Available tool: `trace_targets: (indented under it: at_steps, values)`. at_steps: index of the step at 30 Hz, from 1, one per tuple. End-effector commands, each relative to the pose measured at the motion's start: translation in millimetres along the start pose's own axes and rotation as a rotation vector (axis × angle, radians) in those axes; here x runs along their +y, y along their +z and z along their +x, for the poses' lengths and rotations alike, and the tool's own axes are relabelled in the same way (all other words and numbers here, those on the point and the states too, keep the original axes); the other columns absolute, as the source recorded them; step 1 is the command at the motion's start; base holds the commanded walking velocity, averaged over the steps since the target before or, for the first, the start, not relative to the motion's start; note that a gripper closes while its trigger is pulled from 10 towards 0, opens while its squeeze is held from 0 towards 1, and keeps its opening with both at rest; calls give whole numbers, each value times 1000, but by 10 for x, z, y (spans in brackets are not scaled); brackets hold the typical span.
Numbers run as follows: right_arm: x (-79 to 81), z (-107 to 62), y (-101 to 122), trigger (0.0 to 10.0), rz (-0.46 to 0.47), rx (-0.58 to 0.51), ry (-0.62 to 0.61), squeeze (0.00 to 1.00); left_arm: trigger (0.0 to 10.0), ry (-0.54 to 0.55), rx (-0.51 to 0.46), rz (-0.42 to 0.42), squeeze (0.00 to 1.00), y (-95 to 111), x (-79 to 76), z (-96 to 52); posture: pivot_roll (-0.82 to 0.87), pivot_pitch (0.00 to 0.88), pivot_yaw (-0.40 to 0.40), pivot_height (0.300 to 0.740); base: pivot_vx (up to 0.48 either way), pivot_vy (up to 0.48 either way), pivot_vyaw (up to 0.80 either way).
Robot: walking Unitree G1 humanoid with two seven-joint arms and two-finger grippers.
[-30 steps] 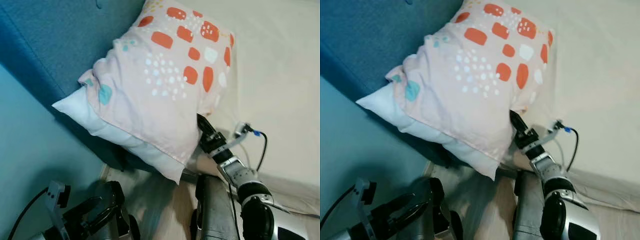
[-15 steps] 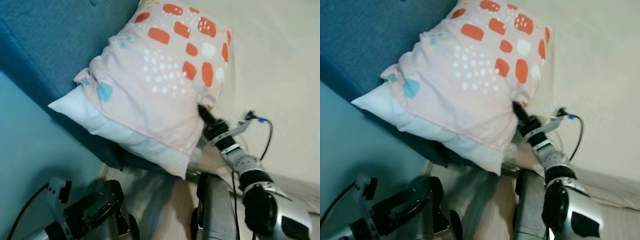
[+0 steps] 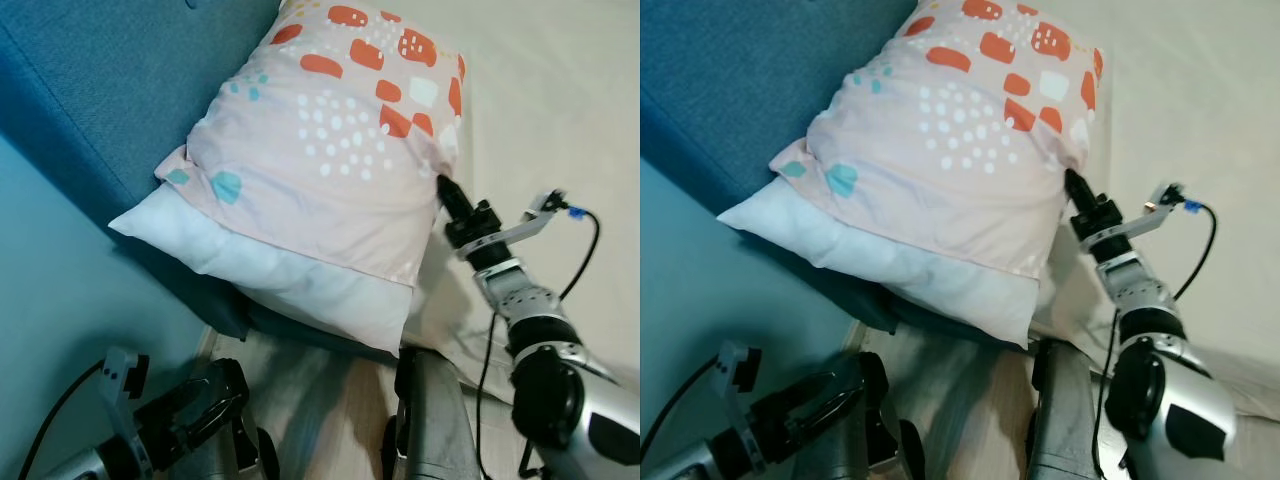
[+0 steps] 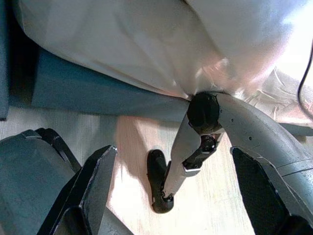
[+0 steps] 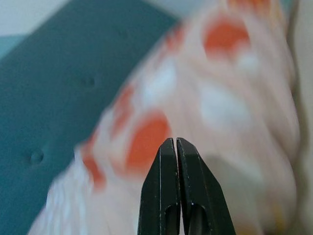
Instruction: Clean up the room
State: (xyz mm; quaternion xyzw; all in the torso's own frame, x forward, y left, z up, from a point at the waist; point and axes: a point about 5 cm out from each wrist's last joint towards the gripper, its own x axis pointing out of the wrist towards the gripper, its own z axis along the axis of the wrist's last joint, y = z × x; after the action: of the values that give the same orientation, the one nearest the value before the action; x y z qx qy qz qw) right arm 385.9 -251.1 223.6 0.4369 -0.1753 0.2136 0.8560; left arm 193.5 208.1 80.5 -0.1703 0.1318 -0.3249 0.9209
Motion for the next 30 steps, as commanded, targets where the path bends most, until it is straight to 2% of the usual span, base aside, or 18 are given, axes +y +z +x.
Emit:
trace_targets:
  at_steps: [1,3,5,7,12,13,14,15,16,17,18,19,20,21,25,28,29,30]
  values:
    - [150,117,410,0,-109,-119,30,0,10000,16,14,-24,0,-65,13,0,62,351,28,511,0,0,0]
    - [150,117,410,0,-109,-119,30,0,10000,16,14,-24,0,-65,13,0,62,351,28,511,0,0,0]
    - [348,209,779,0,-213,-211,72,0,10000,9,-2,-22,0,-31,13,56,56,344,26,511,0,0,0]
    - [472,254,937,0,-260,-250,102,0,10000,6,-8,-20,0,-19,16,81,52,341,25,511,0,0,0]
    - [520,281,960,0,-281,-247,112,0,10000,5,-10,-21,0,-17,20,95,45,338,23,511,0,0,0]
    - [480,299,877,0,-293,-196,73,0,10000,4,-11,-22,0,-19,20,107,41,335,22,511,0,0,0]
    - [360,295,708,10000,-333,-96,-26,0,10000,3,-11,-22,0,-24,16,120,40,335,21,511,0,0,0]
    - [360,295,708,10000,-333,-96,-26,0,10000,3,-11,-22,0,-24,16,120,40,335,21,511,0,0,0]
    - [181,229,498,10000,-383,12,-150,0,10000,2,-12,-22,0,-27,10,133,43,342,22,511,0,0,0]
    - [181,229,498,10000,-383,12,-150,0,10000,2,-12,-22,0,-27,10,133,43,342,22,511,0,0,0]
    - [62,166,364,10000,-419,79,-231,0,10000,1,-12,-21,0,-28,7,140,43,342,22,511,0,0,0]
    - [-119,18,207,10000,-412,125,-335,1000,10000,8,-7,-18,0,-34,1,130,53,351,28,511,0,0,0]
    - [-119,18,207,10000,-412,125,-335,1000,10000,8,-7,-18,0,-34,1,130,53,351,28,511,0,0,0]
    - [-244,-108,97,10000,-383,144,-405,1000,10000,16,0,-14,0,-41,-4,115,59,355,29,511,0,0,0]
    - [-315,-190,25,10000,-347,148,-440,1000,10000,22,6,-10,0,-47,-6,104,59,355,29,511,0,0,0]
    - [-336,-307,-290,10000,-134,195,-314,1000,10000,58,34,7,0,-87,-2,3,74,379,41,511,0,0,0]
    - [-336,-307,-290,10000,-134,195,-314,1000,10000,58,34,7,0,-87,-2,3,74,379,41,511,0,0,0]
    - [-324,-321,-333,10000,-82,188,-275,1000,10000,62,38,10,0,-92,-2,-12,74,381,42,511,0,0,0]
